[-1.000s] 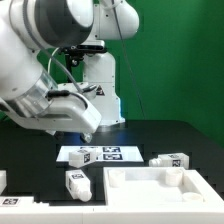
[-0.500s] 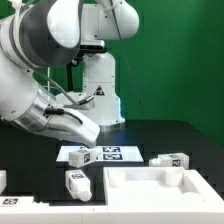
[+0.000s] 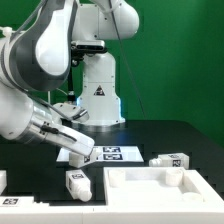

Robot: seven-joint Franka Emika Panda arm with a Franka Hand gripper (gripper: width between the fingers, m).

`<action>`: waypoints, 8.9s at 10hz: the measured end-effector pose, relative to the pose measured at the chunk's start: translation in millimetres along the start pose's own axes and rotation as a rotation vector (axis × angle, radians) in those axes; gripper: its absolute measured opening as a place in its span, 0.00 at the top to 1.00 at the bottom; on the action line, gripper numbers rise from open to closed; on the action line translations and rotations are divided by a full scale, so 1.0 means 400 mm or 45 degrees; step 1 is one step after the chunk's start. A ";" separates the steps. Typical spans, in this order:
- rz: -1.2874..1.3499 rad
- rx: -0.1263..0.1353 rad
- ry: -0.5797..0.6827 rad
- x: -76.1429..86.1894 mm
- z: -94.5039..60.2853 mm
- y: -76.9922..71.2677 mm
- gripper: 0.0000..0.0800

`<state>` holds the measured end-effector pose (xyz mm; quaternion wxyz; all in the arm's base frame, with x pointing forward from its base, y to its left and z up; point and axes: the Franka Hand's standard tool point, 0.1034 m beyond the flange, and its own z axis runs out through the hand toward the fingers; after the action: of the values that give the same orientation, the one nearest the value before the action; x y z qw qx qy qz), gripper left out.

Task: Assemble one leg

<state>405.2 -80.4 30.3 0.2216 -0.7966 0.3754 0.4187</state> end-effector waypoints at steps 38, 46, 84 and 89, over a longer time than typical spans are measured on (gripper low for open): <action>-0.885 -0.121 1.702 -0.210 -0.152 -0.647 0.64; -1.171 -0.355 1.719 -0.169 -0.147 -0.743 0.64; -0.695 -0.387 1.266 -0.090 -0.072 -0.790 0.64; 0.254 0.198 1.284 -0.068 -0.091 -0.756 0.64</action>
Offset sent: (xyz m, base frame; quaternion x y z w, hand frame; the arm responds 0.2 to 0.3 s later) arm 0.0000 0.0000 0.0000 0.0000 0.0000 0.0000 1.0000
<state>650.6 93.8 84.7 0.0308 -0.8408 0.5397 -0.0274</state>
